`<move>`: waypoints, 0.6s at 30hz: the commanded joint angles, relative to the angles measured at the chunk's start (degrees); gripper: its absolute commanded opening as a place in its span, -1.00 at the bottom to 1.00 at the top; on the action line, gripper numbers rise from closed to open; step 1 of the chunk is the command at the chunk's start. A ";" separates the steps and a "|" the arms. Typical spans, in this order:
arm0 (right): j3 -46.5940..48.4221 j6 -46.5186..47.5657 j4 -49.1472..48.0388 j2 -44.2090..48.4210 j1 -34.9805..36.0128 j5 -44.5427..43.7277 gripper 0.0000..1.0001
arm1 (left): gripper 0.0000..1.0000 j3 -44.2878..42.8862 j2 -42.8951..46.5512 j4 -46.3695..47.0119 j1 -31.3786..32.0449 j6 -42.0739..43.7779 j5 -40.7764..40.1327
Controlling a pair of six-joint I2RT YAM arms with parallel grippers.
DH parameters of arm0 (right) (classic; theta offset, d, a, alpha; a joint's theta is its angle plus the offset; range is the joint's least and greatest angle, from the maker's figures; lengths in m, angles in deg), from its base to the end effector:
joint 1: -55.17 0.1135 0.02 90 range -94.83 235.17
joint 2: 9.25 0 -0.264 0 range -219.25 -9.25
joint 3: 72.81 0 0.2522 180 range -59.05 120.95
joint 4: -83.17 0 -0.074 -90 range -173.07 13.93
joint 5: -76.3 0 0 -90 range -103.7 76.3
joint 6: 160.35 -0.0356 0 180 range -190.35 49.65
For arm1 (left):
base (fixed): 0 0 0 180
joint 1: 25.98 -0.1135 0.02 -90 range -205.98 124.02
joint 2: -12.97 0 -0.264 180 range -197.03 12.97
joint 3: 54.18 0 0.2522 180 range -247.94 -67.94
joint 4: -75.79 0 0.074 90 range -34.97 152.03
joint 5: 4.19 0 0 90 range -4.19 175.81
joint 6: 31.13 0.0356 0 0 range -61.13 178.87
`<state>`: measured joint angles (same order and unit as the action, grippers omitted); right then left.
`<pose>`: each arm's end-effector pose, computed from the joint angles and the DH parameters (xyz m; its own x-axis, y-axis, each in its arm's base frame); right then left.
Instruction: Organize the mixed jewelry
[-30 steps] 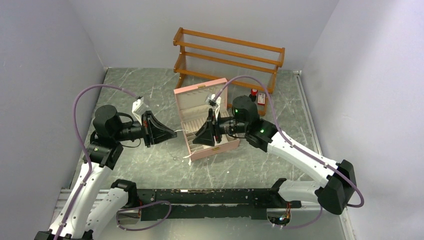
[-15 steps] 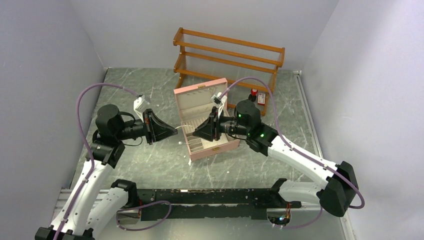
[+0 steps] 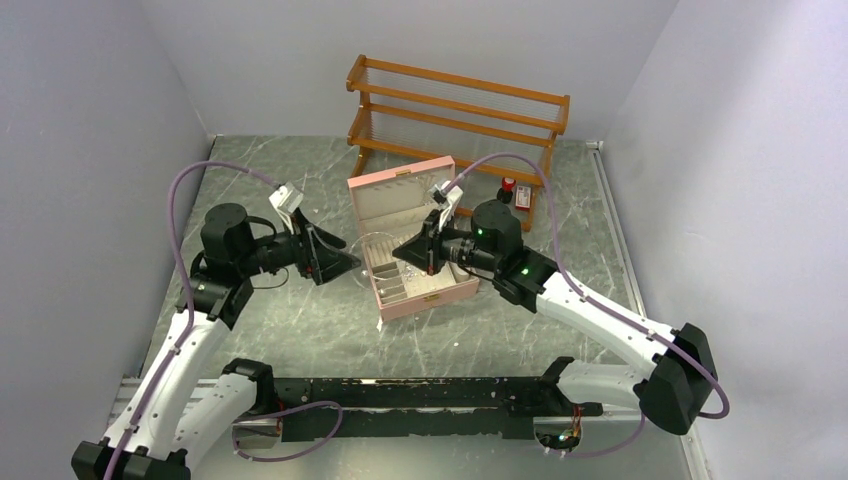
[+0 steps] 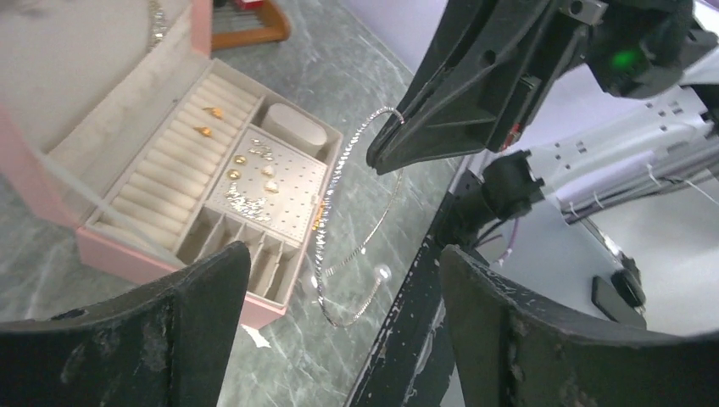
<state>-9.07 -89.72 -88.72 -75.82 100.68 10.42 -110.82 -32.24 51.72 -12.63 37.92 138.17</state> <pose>0.1799 0.2039 0.3231 -0.4347 -0.0105 -0.9005 -0.8354 0.3783 0.3988 0.1634 -0.0677 0.3299 -0.5181 -0.1015 -0.8493 0.7577 0.4064 -0.5107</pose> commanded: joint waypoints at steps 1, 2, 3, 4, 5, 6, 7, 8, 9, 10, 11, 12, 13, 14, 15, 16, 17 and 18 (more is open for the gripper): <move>-0.62 2.66 0.87 0.70 -1.17 -8.15 -1.00 | 0.74 -3.26 1.01 -2.60 0.37 -0.32 -9.37; -0.54 2.65 0.78 0.24 -1.36 -9.31 -1.00 | 0.75 -3.23 1.27 -2.69 0.37 -0.70 -11.27; -0.30 2.29 0.62 -0.32 -1.41 -10.63 -1.00 | 0.75 -3.08 1.49 -2.66 0.37 -1.13 -12.98; 0.04 2.00 0.45 -1.06 -1.52 -11.69 -1.00 | 0.75 -2.76 1.83 -2.37 0.37 -1.71 -14.33; 0.57 1.71 0.39 -1.89 -1.64 -12.66 -1.00 | 0.75 -2.36 2.22 -1.98 0.37 -2.25 -15.46; 1.10 1.30 0.33 -2.89 -1.73 -13.79 -1.00 | 0.75 -1.85 2.57 -1.51 0.37 -2.84 -16.23; 1.69 1.02 0.37 -3.89 -1.81 -15.15 -1.00 | 0.75 -1.41 2.87 -1.16 0.37 -3.31 -17.03; 2.26 0.98 0.11 -4.81 -1.85 -15.93 -1.00 | 0.75 -1.02 3.27 -0.83 0.37 -3.76 -17.84; 2.74 1.17 -0.40 -5.85 -2.07 -16.20 -1.00 | 0.75 -0.52 3.54 -0.57 0.37 -4.34 -18.67; 3.21 1.44 -0.87 -6.79 -2.34 -15.99 -1.00 | 0.75 -0.16 3.77 -0.39 0.37 -4.70 -19.46; 3.79 2.00 -1.15 -7.95 -2.58 -15.68 -1.00 | 0.75 0.24 4.01 -0.15 0.37 -4.98 -20.12; 4.41 2.36 -1.20 -9.40 -2.88 -15.65 -1.00 | 0.75 0.41 4.12 -0.03 0.37 -5.14 -20.59; 5.17 2.82 -1.14 -10.31 -3.07 -15.80 -1.00 | 0.75 0.46 4.16 -0.12 0.37 -5.11 -20.89; 5.71 3.32 -1.19 -11.16 -3.42 -15.77 -1.00 | 0.75 0.50 4.12 -0.10 0.37 -4.99 -20.95; 6.08 3.54 -1.46 -11.95 -3.90 -15.58 -1.00 | 0.75 0.51 4.02 -0.15 0.37 -4.86 -20.83; 6.47 3.65 -1.70 -12.72 -4.43 -15.44 -1.00 | 0.75 0.59 3.88 -0.15 0.37 -4.80 -20.73; 6.84 3.92 -1.85 -13.49 -4.90 -15.23 -1.00 | 0.74 0.72 3.82 -0.15 0.35 -4.87 -20.65; 7.16 4.14 -2.21 -14.15 -5.36 -14.71 -1.00 | 0.74 0.95 3.80 0.02 0.36 -4.89 -20.52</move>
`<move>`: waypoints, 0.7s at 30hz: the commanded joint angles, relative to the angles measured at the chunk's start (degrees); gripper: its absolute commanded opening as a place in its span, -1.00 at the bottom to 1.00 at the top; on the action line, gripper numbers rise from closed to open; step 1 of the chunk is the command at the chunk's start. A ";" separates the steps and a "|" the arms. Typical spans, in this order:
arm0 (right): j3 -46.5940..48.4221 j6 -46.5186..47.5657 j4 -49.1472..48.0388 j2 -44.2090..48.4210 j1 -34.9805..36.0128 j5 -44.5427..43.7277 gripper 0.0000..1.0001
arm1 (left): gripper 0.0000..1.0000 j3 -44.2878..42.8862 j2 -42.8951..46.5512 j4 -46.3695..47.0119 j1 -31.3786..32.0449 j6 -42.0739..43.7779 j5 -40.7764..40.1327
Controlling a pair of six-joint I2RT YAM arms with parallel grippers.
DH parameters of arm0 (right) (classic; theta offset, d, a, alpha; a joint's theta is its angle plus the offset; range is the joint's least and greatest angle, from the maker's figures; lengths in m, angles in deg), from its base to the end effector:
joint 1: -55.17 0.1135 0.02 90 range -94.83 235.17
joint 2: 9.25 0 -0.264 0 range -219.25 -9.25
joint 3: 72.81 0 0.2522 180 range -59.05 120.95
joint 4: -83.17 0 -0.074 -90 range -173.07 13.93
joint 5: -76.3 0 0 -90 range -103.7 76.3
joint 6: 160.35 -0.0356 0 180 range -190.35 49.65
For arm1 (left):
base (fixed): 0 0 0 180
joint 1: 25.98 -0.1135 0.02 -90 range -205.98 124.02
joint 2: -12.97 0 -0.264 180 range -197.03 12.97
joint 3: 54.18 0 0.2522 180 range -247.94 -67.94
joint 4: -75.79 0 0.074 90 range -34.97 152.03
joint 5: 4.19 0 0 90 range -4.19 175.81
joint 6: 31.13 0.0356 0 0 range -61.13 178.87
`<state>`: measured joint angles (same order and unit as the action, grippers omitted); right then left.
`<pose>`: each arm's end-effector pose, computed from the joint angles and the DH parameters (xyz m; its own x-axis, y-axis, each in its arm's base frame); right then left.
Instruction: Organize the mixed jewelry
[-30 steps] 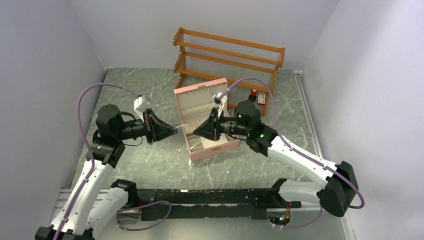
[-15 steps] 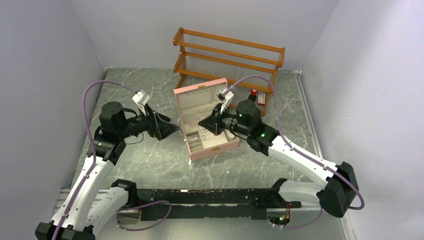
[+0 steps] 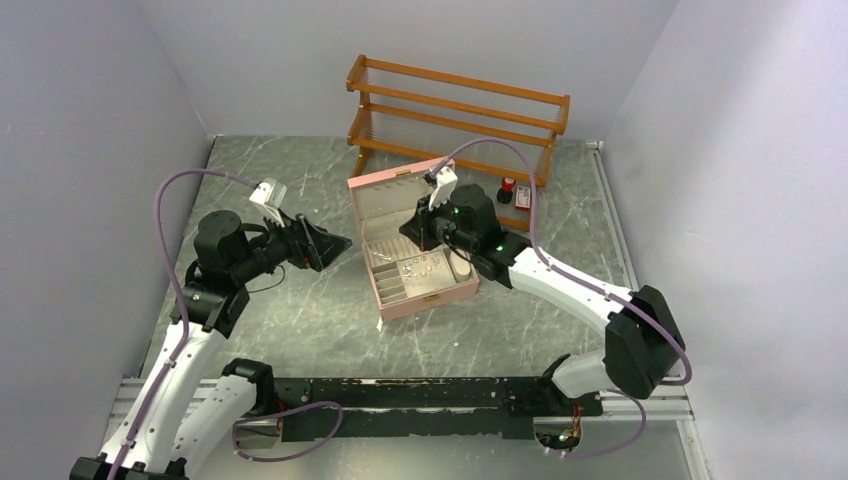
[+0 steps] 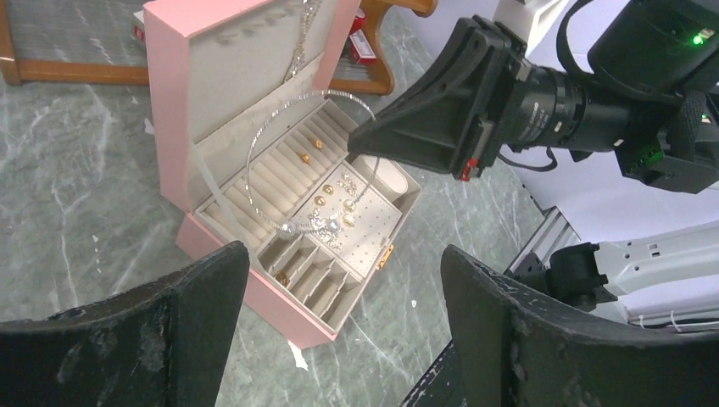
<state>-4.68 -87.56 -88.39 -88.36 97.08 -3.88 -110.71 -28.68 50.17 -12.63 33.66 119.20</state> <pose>0.2345 0.2187 0.2884 -0.4665 -0.0270 -0.8841 -0.6698 0.6635 0.3332 0.1593 -0.0579 0.3344 -0.4702 -0.2539 -0.8452 0.5732 0.6404 -0.5113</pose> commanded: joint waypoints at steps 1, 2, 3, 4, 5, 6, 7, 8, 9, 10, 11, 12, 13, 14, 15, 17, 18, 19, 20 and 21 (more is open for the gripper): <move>2.96 2.15 -3.06 -2.31 -2.13 0.04 -1.00 | 0.74 1.10 0.25 1.72 0.37 -0.69 -1.37; 3.02 2.37 -3.82 -2.87 -2.63 0.79 -1.00 | 0.74 1.37 0.30 1.87 0.35 -0.71 -1.19; 3.09 2.62 -4.70 -3.37 -3.02 1.72 -1.00 | 0.74 1.63 0.40 2.06 0.32 -0.79 -1.06; 3.23 2.88 -5.80 -3.93 -3.40 2.59 -1.00 | 0.74 1.83 0.49 2.16 0.35 -0.82 -1.01; 3.39 2.98 -6.32 -4.47 -3.70 3.01 -1.00 | 0.74 1.97 0.50 2.23 0.34 -0.87 -0.87; 3.78 3.02 -6.69 -5.08 -3.94 3.07 -1.00 | 0.75 1.98 0.45 2.22 0.36 -0.77 -0.80; 4.07 3.01 -7.09 -5.66 -4.16 3.19 -1.00 | 0.75 1.98 0.39 2.07 0.37 -0.72 -0.78; 4.30 2.98 -7.68 -6.16 -4.44 3.45 -1.00 | 0.74 1.98 0.35 2.02 0.37 -0.67 -0.71; 4.46 2.77 -8.18 -6.65 -4.70 3.64 -1.00 | 0.74 2.07 0.25 2.01 0.37 -0.71 -0.69; 4.44 2.60 -8.97 -7.05 -5.16 4.35 -1.00 | 0.74 2.14 0.18 2.13 0.37 -0.79 -0.50; 4.35 2.43 -9.96 -7.43 -5.42 5.35 -1.00 | 0.74 2.36 0.14 2.37 0.37 -0.88 -0.26; 4.34 2.38 -10.47 -7.66 -5.48 5.87 -1.00 | 0.74 2.48 0.12 2.71 0.37 -0.97 0.16; 4.34 2.31 -10.90 -7.90 -5.52 6.28 -1.00 | 0.74 2.65 0.09 2.98 0.37 -1.04 0.45; 4.30 2.13 -11.34 -8.08 -5.48 6.53 -1.00 | 0.74 2.77 0.08 3.20 0.37 -1.14 0.53; 4.18 2.04 -11.82 -8.15 -5.52 6.46 -1.00 | 0.74 2.82 0.08 3.28 0.37 -1.15 0.46; 4.08 2.05 -12.52 -8.27 -5.58 6.32 -1.00 | 0.74 2.94 0.08 3.33 0.37 -1.16 0.45; 4.20 2.01 -12.60 -8.40 -5.61 6.31 -1.00 | 0.74 3.02 0.00 3.38 0.37 -1.16 0.45; 4.25 2.07 -12.96 -8.61 -5.66 6.57 -1.00 | 0.74 3.08 -0.08 3.47 0.37 -1.16 0.52; 4.25 1.98 -13.37 -8.71 -5.63 6.76 -1.00 | 0.73 3.12 -0.17 3.55 0.37 -1.20 0.61; 4.33 2.00 -13.86 -8.88 -5.69 6.89 -1.00 | 0.74 3.19 -0.32 3.66 0.35 -1.24 0.69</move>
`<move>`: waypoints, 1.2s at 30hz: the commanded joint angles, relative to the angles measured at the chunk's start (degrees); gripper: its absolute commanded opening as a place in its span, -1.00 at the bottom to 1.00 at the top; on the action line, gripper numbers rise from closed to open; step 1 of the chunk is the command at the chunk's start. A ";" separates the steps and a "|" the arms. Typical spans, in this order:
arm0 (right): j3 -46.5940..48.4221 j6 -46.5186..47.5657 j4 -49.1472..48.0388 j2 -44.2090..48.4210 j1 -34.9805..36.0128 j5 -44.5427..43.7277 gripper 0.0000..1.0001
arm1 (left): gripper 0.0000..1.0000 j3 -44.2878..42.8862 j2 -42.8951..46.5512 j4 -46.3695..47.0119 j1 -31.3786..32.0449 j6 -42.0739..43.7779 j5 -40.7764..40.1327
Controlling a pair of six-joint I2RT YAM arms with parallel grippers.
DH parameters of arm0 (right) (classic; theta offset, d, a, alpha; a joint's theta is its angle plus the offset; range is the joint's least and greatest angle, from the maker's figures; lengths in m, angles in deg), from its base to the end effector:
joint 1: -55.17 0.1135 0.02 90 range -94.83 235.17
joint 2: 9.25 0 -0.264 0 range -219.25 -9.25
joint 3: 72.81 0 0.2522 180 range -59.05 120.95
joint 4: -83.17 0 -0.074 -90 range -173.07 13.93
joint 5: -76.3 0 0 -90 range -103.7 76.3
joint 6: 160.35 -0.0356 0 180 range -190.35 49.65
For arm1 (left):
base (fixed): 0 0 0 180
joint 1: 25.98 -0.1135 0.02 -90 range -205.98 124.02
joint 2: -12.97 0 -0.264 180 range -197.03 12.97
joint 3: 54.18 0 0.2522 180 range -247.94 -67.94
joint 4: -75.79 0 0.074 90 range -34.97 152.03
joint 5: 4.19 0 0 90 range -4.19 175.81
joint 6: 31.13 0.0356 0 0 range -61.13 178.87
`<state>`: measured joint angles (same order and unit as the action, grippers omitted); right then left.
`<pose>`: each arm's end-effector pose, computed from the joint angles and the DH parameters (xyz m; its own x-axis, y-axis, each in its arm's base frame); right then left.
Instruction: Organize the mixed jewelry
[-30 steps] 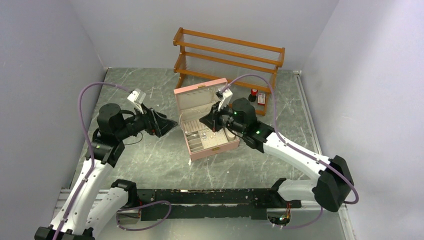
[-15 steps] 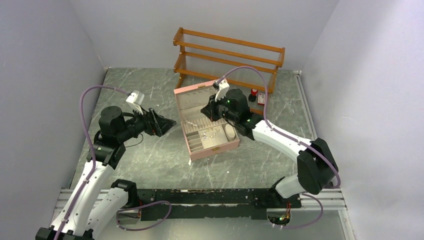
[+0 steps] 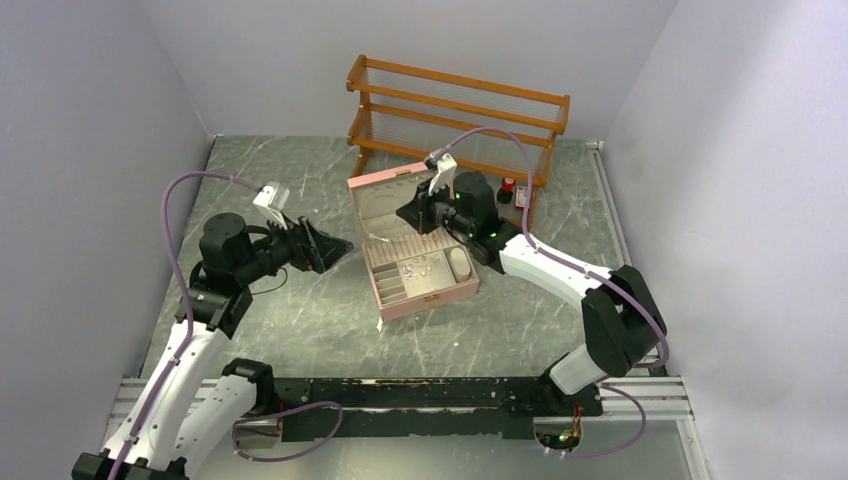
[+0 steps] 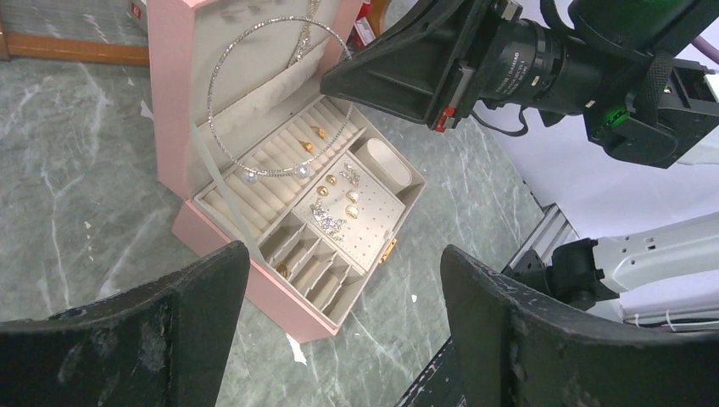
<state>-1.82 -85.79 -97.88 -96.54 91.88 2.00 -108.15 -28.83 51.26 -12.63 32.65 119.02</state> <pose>0.2781 0.2194 0.2779 -0.4122 0.0124 -0.9110 -0.7003 0.6353 0.3255 0.1620 -0.0585 0.3204 -0.5022 -0.2607 -0.8245 0.5483 0.6413 -0.5368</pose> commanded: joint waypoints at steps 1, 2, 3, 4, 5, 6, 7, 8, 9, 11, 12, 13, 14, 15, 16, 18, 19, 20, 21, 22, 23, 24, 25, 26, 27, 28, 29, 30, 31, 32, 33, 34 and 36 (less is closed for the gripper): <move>1.54 0.24 -4.65 -0.91 -0.46 1.21 -1.00 | 0.73 0.70 -0.17 2.65 0.36 -0.24 0.89; 1.67 0.09 -4.85 -1.14 -0.61 1.21 -1.00 | 0.73 0.74 -0.23 2.80 0.37 -0.31 0.89; 2.03 -0.15 -4.77 -1.52 -0.70 0.98 -1.00 | 0.73 0.74 -0.34 2.77 0.36 -0.32 0.82; 2.47 -0.24 -4.40 -1.94 -0.73 0.61 -1.00 | 0.73 0.74 -0.30 2.81 0.37 -0.33 0.88; 2.99 -0.39 -3.90 -2.34 -0.80 -0.05 -1.00 | 0.74 0.74 -0.30 2.85 0.37 -0.33 0.89; 3.32 -0.46 -3.65 -2.71 -0.78 -0.62 -1.00 | 0.74 0.81 -0.32 2.88 0.37 -0.37 0.89; 3.47 -0.66 -3.59 -2.97 -0.91 -1.12 -1.00 | 0.74 0.83 -0.38 2.86 0.37 -0.41 0.89; 3.56 -0.84 -3.52 -3.12 -0.89 -1.62 -1.00 | 0.73 0.83 -0.43 2.85 0.37 -0.34 0.96; 3.71 -0.99 -3.29 -3.27 -0.90 -2.29 -1.00 | 0.73 0.83 -0.46 2.88 0.35 -0.32 0.98; 4.03 -1.08 -2.87 -3.69 -1.00 -3.38 -1.00 | 0.73 0.90 -0.46 2.73 0.37 -0.28 0.98; 4.29 -1.03 -2.54 -3.90 -1.09 -3.84 -1.00 | 0.73 0.92 -0.47 2.76 0.37 -0.32 1.04; 4.39 -1.05 -2.36 -4.20 -1.11 -4.14 -1.00 | 0.73 0.98 -0.52 2.84 0.36 -0.40 1.06; 4.41 -1.06 -2.44 -4.29 -1.15 -4.26 -1.00 | 0.74 1.01 -0.48 2.96 0.34 -0.41 1.14; 4.38 -1.03 -2.58 -4.36 -1.27 -4.30 -1.00 | 0.73 1.02 -0.53 2.94 0.36 -0.50 1.15; 4.34 -1.14 -2.62 -4.36 -1.33 -4.32 -1.00 | 0.74 1.01 -0.49 2.99 0.37 -0.46 1.15; 4.45 -1.21 -2.47 -4.28 -1.44 -5.13 -1.00 | 0.74 1.07 -0.47 3.10 0.37 -0.58 1.15; 4.44 -1.15 -2.34 -4.23 -1.46 -5.54 -1.00 | 0.73 1.14 -0.47 3.24 0.30 -0.73 1.15; 4.51 -0.97 -2.19 -4.21 -1.46 -5.96 -1.00 | 0.73 1.18 -0.52 3.41 0.36 -0.84 1.27; 4.66 -0.75 -1.83 -4.19 -1.51 -6.32 -1.00 | 0.73 1.25 -0.59 3.58 0.37 -0.93 1.32; 4.92 -0.34 -1.48 -4.23 -1.59 -6.57 -1.00 | 0.73 1.27 -0.57 3.70 0.37 -1.06 1.41; 5.18 -0.05 -1.07 -4.31 -1.63 -6.87 -1.00 | 0.74 1.27 -0.56 3.77 0.37 -1.14 1.49; 5.41 0.17 -0.76 -4.48 -1.65 -7.05 -1.00 | 0.73 1.27 -0.63 3.82 0.37 -1.20 1.57; 5.63 0.34 -0.53 -4.57 -1.72 -7.02 -1.00 | 0.73 1.27 -0.69 3.90 0.37 -1.20 1.59; 5.80 0.54 -0.37 -4.68 -1.72 -6.96 -1.00 | 0.73 1.27 -0.65 3.91 0.37 -1.19 1.52; 5.97 0.58 -0.20 -4.81 -1.68 -6.84 -1.00 | 0.73 1.31 -0.65 3.99 0.37 -1.28 1.51; 6.23 0.66 0.05 -4.92 -1.72 -6.83 -1.00 | 0.73 1.35 -0.74 4.07 0.37 -1.33 1.51; 6.53 0.71 0.38 -5.02 -1.73 -6.95 -1.00 | 0.73 1.42 -0.74 4.20 0.37 -1.37 1.51; 6.76 0.88 0.66 -5.20 -1.67 -7.25 -0.99 | 0.73 1.44 -0.76 4.25 0.37 -1.46 1.57; 7.02 1.04 0.99 -5.32 -1.77 -7.48 -0.98 | 0.73 1.38 -0.82 4.26 0.37 -1.48 1.59; 7.31 1.22 1.39 -5.50 -1.79 -7.71 -0.97 | 0.73 1.32 -0.87 4.28 0.37 -1.43 1.67; 7.78 1.35 1.89 -5.79 -1.81 -7.90 -0.97 | 0.73 1.21 -0.86 4.14 0.37 -1.39 1.68; 8.13 1.62 2.35 -6.19 -1.77 -7.97 -0.96 | 0.73 1.19 -0.83 3.97 0.37 -1.32 1.61; 8.66 2.16 3.12 -6.82 -1.81 -8.09 -0.94 | 0.73 1.10 -0.80 3.84 0.37 -1.19 1.55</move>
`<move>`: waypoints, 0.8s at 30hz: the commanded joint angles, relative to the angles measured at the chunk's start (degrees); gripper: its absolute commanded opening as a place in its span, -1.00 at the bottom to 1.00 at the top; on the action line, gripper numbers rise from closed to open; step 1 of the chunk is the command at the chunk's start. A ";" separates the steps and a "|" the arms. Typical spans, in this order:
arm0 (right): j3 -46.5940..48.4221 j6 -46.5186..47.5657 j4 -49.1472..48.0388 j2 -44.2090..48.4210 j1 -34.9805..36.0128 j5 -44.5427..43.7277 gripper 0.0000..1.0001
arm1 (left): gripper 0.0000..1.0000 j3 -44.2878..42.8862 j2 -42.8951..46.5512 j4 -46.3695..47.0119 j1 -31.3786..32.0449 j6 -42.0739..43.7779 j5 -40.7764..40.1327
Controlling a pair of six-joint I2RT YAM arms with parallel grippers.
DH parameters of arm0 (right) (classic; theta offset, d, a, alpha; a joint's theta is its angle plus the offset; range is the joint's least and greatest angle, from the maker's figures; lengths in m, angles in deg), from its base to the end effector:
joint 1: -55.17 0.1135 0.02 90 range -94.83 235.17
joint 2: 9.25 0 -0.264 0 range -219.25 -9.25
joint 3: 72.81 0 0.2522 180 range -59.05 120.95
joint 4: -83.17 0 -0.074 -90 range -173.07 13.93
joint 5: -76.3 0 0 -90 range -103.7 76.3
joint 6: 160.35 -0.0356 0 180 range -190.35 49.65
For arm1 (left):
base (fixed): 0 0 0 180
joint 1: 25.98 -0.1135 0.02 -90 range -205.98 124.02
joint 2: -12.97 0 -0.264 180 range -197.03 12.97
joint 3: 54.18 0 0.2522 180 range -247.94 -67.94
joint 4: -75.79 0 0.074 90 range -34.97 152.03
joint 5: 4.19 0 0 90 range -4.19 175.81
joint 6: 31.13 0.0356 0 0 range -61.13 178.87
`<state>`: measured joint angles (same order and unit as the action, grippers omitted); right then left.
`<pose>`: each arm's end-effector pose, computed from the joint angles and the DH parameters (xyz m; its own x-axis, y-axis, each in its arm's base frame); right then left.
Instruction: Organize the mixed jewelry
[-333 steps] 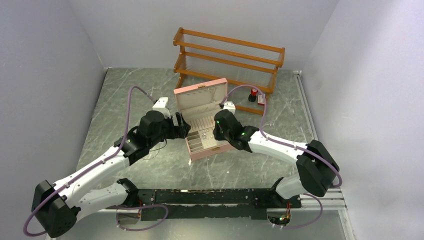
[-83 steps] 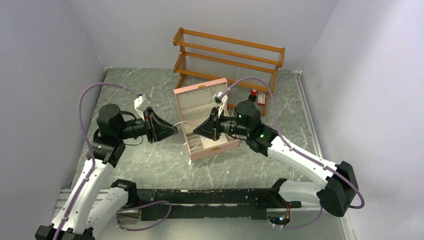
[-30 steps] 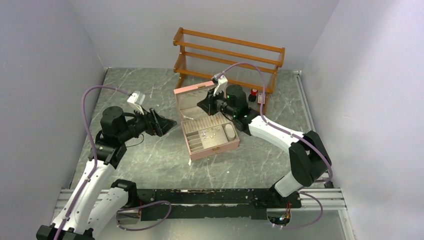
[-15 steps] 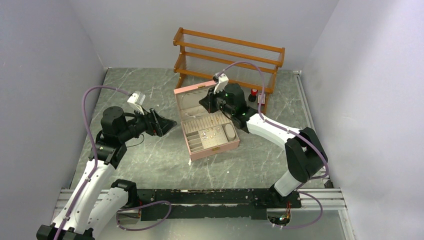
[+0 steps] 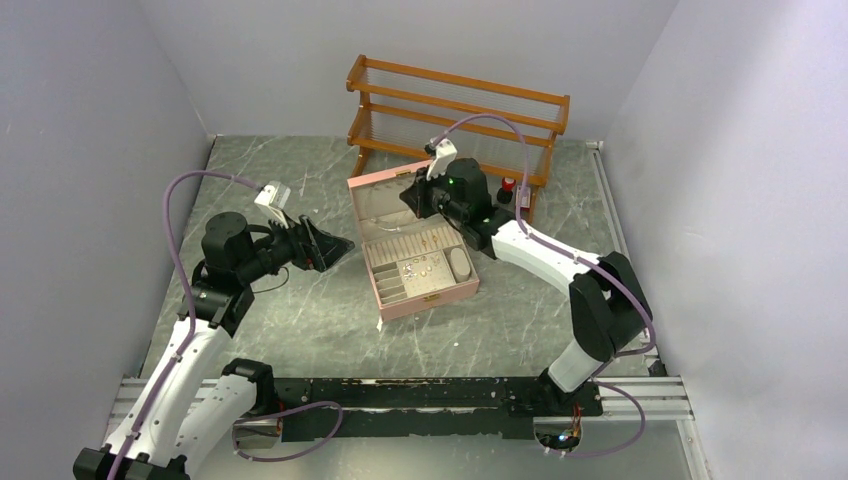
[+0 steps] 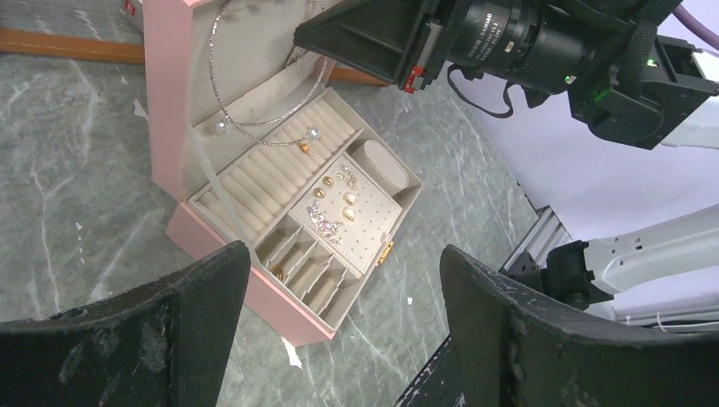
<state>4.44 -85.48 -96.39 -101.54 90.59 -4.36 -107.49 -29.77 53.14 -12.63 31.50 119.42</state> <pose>0.3057 0.2245 0.2827 -0.3925 0.0369 -0.9190 -0.6183 0.7291 0.2934 0.1661 -0.0597 0.3172 -0.5114 -0.2722 -0.8151 0.5449 0.6308 -0.5524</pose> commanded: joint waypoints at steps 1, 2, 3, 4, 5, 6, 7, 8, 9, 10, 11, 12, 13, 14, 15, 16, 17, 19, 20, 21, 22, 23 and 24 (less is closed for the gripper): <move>2.70 1.97 2.11 -2.10 -0.49 -1.89 -0.93 | 0.73 0.44 0.23 1.82 0.32 -0.04 1.05; 2.88 2.10 2.34 -2.41 -0.51 -2.25 -0.92 | 0.73 0.44 0.36 1.71 0.36 0.00 0.80; 3.00 2.10 2.68 -2.64 -0.52 -2.61 -0.91 | 0.73 0.36 0.44 1.54 0.37 0.00 0.64; 3.25 2.14 2.84 -2.87 -0.53 -2.88 -0.91 | 0.72 0.35 0.58 1.50 0.37 -0.04 0.53; 3.37 2.21 3.00 -3.03 -0.49 -2.92 -0.90 | 0.72 0.35 0.76 1.42 0.37 0.00 0.50; 3.58 2.29 3.18 -3.25 -0.52 -3.11 -0.90 | 0.72 0.29 0.88 1.31 0.37 0.10 0.42; 3.71 2.30 3.33 -3.39 -0.53 -3.18 -0.89 | 0.72 0.27 0.97 1.27 0.37 0.13 0.33; 3.97 2.38 3.45 -3.57 -0.53 -3.26 -0.88 | 0.73 0.19 1.06 1.09 0.37 0.22 0.32; 4.13 2.39 3.54 -3.61 -0.53 -3.35 -0.88 | 0.72 0.18 1.08 1.02 0.37 0.28 0.32; 4.25 2.39 3.57 -3.66 -0.49 -3.41 -0.87 | 0.73 0.18 0.97 0.98 0.37 0.30 0.32; 4.39 2.39 3.57 -3.75 -0.45 -3.49 -0.87 | 0.73 0.18 0.98 0.92 0.37 0.33 0.36; 4.51 2.39 3.61 -3.72 -0.47 -3.54 -0.87 | 0.73 0.18 0.85 0.92 0.37 0.36 0.40; 4.73 2.44 3.71 -3.80 -0.50 -3.50 -0.86 | 0.73 0.25 0.90 0.89 0.37 0.39 0.48; 4.98 2.40 3.93 -3.89 -0.51 -3.39 -0.84 | 0.73 0.33 0.86 0.91 0.37 0.38 0.57; 5.20 2.40 4.12 -3.94 -0.52 -3.49 -0.82 | 0.73 0.35 0.82 0.89 0.37 0.39 0.65; 5.29 2.39 4.24 -3.99 -0.50 -3.54 -0.75 | 0.72 0.38 0.82 0.89 0.37 0.38 0.67; 5.32 2.35 4.31 -3.95 -0.51 -3.47 -0.68 | 0.72 0.42 0.82 0.82 0.37 0.39 0.67; 5.33 2.30 4.56 -3.71 -0.52 -3.25 -0.56 | 0.72 0.35 0.90 0.67 0.37 0.48 0.60; 5.29 2.14 4.66 -3.55 -0.53 -3.02 -0.51 | 0.72 0.31 0.98 0.56 0.37 0.48 0.51; 5.25 2.02 4.77 -3.28 -0.53 -2.75 -0.45 | 0.72 0.27 1.07 0.48 0.37 0.55 0.43; 5.10 1.75 4.81 -2.87 -0.53 -2.48 -0.40 | 0.72 0.22 1.08 0.37 0.37 0.57 0.29; 4.75 1.37 4.64 -2.48 -0.53 -2.27 -0.35 | 0.72 0.18 1.16 0.36 0.36 0.55 0.13; 4.42 0.90 4.56 -1.95 -0.53 -2.22 -0.31 | 0.72 0.18 1.17 0.36 0.37 0.49 -0.10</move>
<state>8.02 -84.08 -91.54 -104.86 90.48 -6.83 -107.49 -29.44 53.03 -12.63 31.47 119.40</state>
